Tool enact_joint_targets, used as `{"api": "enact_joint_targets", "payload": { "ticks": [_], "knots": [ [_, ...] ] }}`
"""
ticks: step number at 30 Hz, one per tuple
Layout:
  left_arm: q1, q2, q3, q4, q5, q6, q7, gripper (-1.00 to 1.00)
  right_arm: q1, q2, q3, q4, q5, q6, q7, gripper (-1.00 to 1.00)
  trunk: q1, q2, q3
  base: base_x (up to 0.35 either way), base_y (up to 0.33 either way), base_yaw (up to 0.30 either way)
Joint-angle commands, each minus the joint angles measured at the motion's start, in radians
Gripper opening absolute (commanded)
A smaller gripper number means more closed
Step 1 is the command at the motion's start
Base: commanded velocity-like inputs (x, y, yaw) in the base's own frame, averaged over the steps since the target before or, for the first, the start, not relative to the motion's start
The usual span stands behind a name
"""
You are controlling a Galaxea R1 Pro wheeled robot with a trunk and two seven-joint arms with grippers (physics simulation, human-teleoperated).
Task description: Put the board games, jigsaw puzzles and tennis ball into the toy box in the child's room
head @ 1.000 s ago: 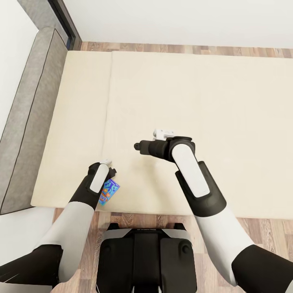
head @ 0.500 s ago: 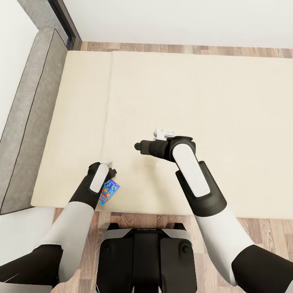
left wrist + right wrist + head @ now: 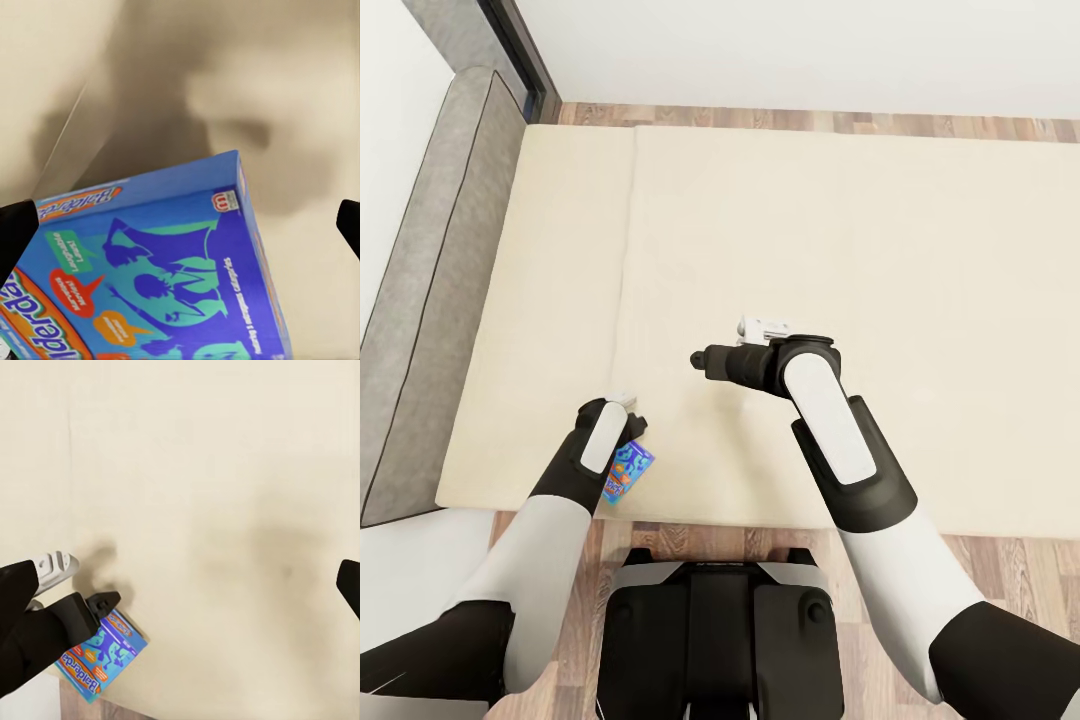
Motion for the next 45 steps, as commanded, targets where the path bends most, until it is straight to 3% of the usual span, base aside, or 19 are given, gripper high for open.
{"api": "enact_joint_targets", "payload": {
  "ticks": [1,31,33,38,45],
  "knots": [
    [-0.001,-0.001,0.002,-0.001,0.01,0.007,0.008,1.0,-0.001,0.0,0.0,-0.001,-0.008,0.004,-0.011,1.0,0.001,-0.002,-0.001,0.0,0.0,0.0],
    [-0.013,0.003,0.006,0.0,0.014,0.036,0.01,1.0,-0.002,0.0,0.0,-0.001,-0.008,0.004,-0.011,1.0,0.001,-0.002,-0.001,0.0,0.0,0.0],
    [-0.013,0.003,0.013,0.0,0.03,0.045,0.01,1.0,-0.002,0.0,0.0,-0.001,-0.008,0.004,-0.011,1.0,0.001,-0.002,-0.001,0.0,0.0,0.0],
    [-0.013,0.007,0.033,0.0,0.106,0.074,0.01,1.0,-0.002,0.0,0.0,-0.001,-0.008,0.004,-0.011,1.0,0.001,-0.002,-0.001,0.0,0.0,0.0],
    [-0.013,0.008,0.037,0.0,0.128,0.083,0.05,1.0,-0.002,0.0,0.0,-0.001,-0.008,0.004,-0.011,1.0,0.001,-0.002,-0.001,0.0,0.0,0.0]
  ]
}}
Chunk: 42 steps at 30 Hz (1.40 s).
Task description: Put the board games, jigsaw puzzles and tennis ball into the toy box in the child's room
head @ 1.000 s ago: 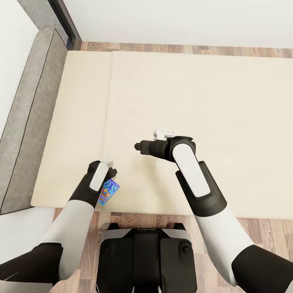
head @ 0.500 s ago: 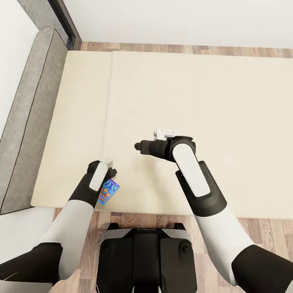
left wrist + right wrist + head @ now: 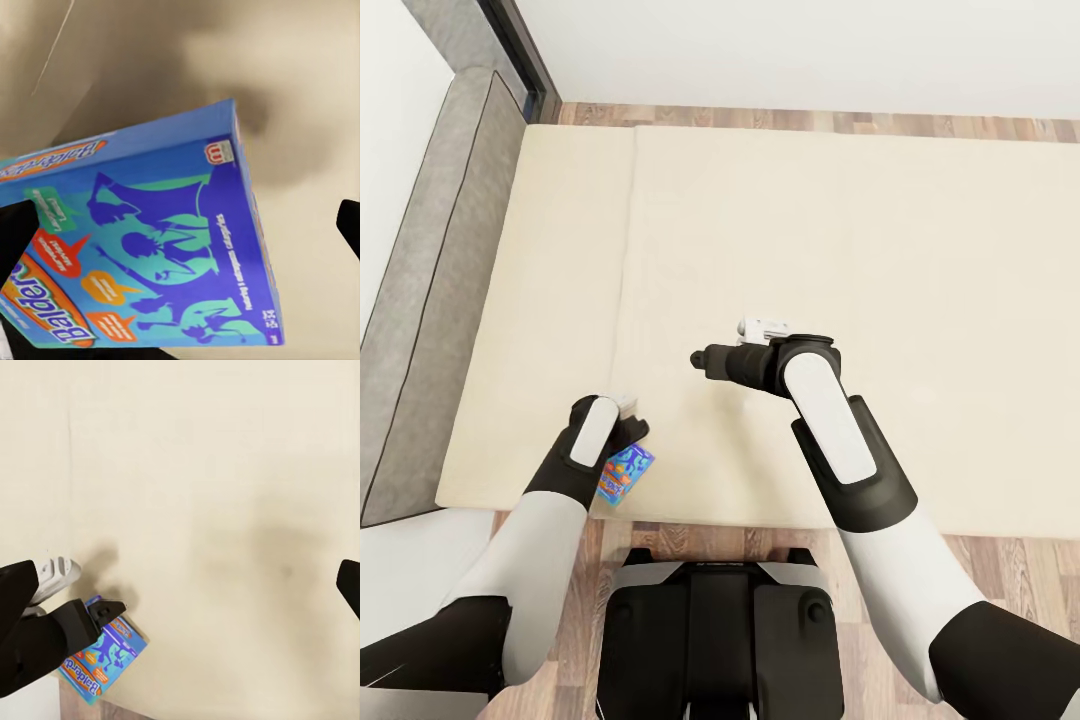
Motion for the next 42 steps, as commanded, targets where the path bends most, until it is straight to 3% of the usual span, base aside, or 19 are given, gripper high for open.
{"api": "enact_joint_targets", "payload": {
  "ticks": [1,9,25,32,42],
  "knots": [
    [0.0,-0.001,0.002,-0.001,0.012,0.001,0.018,1.0,-0.001,0.0,0.0,-0.001,-0.008,0.004,-0.01,1.0,0.001,-0.002,-0.001,0.0,0.0,0.0],
    [0.0,-0.002,0.003,-0.003,0.011,0.0,0.058,1.0,-0.001,0.0,0.0,-0.001,-0.008,0.004,-0.01,1.0,0.001,-0.002,-0.001,0.0,0.0,0.0],
    [0.0,0.002,0.001,-0.003,0.011,-0.018,0.043,1.0,-0.001,0.0,0.0,-0.001,-0.008,0.004,-0.01,1.0,0.001,-0.002,-0.001,0.0,0.0,0.0],
    [0.001,0.014,-0.001,-0.003,0.001,-0.039,-0.056,1.0,-0.001,0.0,0.0,-0.001,-0.008,0.004,-0.01,1.0,0.001,-0.002,-0.001,0.0,0.0,0.0],
    [0.003,0.031,-0.006,-0.004,-0.003,-0.055,-0.085,1.0,-0.002,0.0,0.0,-0.001,-0.008,0.005,-0.01,1.0,0.001,-0.002,-0.001,0.0,0.0,0.0]
  ]
}}
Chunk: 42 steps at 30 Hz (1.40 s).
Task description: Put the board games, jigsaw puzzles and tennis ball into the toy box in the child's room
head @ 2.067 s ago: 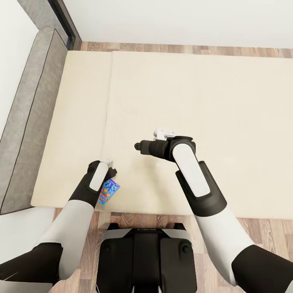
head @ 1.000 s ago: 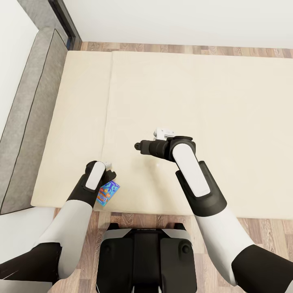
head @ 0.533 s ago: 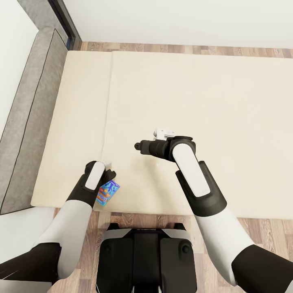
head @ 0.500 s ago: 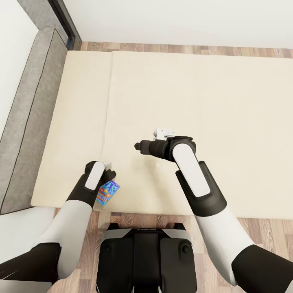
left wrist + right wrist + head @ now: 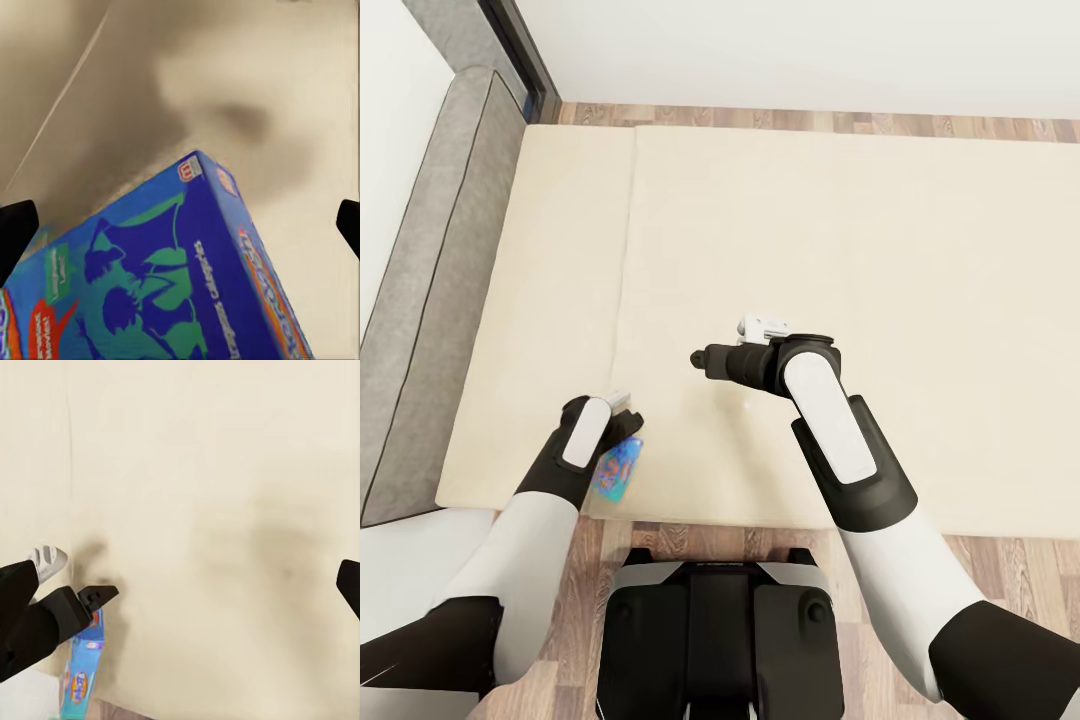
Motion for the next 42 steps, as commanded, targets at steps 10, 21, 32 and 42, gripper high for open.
{"api": "enact_joint_targets", "payload": {
  "ticks": [10,21,32,42],
  "knots": [
    [0.0,0.004,0.0,-0.005,0.01,0.001,0.007,1.0,-0.008,0.0,0.0,-0.001,-0.008,0.004,-0.01,1.0,0.001,-0.002,-0.001,0.0,0.0,0.0],
    [0.0,0.004,0.005,-0.005,0.017,0.005,0.007,1.0,-0.016,0.0,0.0,-0.001,-0.009,0.004,-0.01,1.0,0.001,-0.002,-0.001,0.0,0.0,0.0],
    [0.0,0.005,0.01,-0.002,0.025,0.018,0.016,1.0,-0.018,0.0,0.0,-0.001,-0.01,0.004,-0.01,1.0,0.001,-0.002,-0.001,0.0,0.0,0.0],
    [-0.002,0.006,0.011,-0.002,0.026,0.055,0.024,1.0,-0.018,0.0,0.0,-0.001,-0.01,0.004,-0.01,1.0,0.001,-0.002,-0.001,0.0,0.0,0.0]
  ]
}}
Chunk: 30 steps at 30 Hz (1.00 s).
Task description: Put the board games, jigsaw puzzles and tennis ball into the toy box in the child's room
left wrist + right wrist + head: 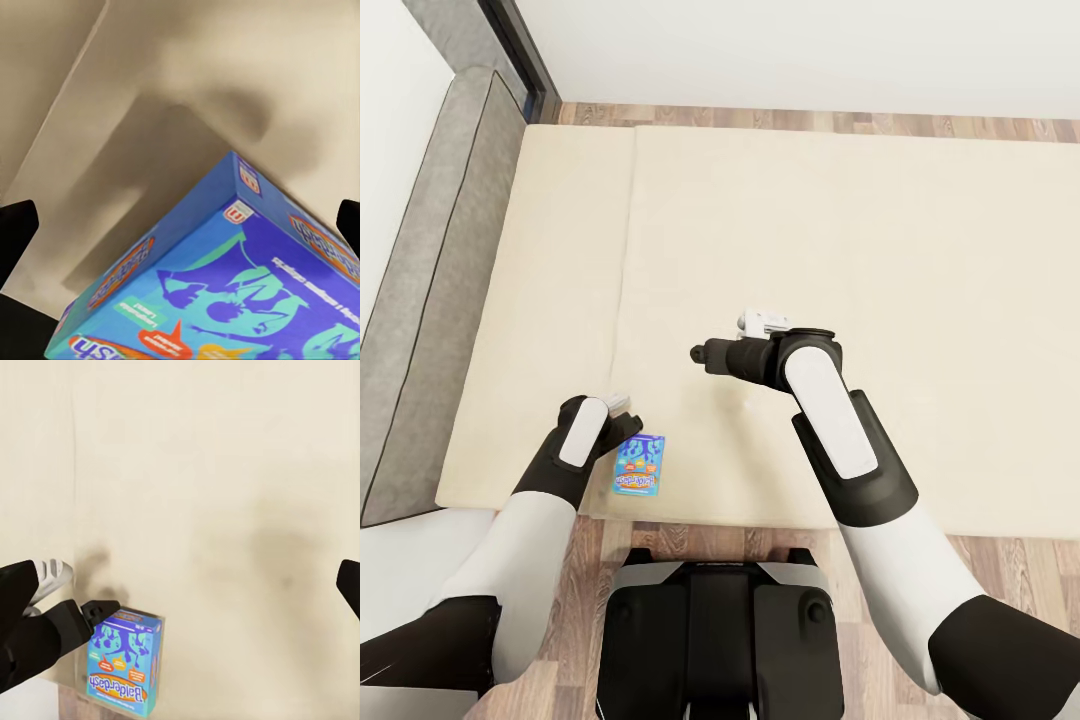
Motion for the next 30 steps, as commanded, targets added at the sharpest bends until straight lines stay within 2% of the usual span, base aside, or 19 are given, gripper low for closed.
{"api": "enact_joint_targets", "payload": {
  "ticks": [1,12,30],
  "knots": [
    [-0.001,-0.001,0.003,-0.001,0.011,0.005,0.011,1.0,-0.001,0.0,0.0,-0.001,-0.008,0.004,-0.01,1.0,0.001,-0.002,-0.001,0.0,0.0,0.0],
    [-0.002,-0.003,0.004,0.0,0.012,0.016,0.048,1.0,-0.002,0.0,0.0,0.0,-0.008,0.005,-0.01,1.0,0.001,-0.002,-0.001,0.0,0.0,0.0],
    [-0.001,-0.008,0.004,0.006,0.008,0.005,0.055,1.0,-0.007,0.0,0.0,0.0,-0.008,0.005,-0.01,1.0,0.001,-0.002,-0.001,0.0,0.0,0.0]
  ]
}}
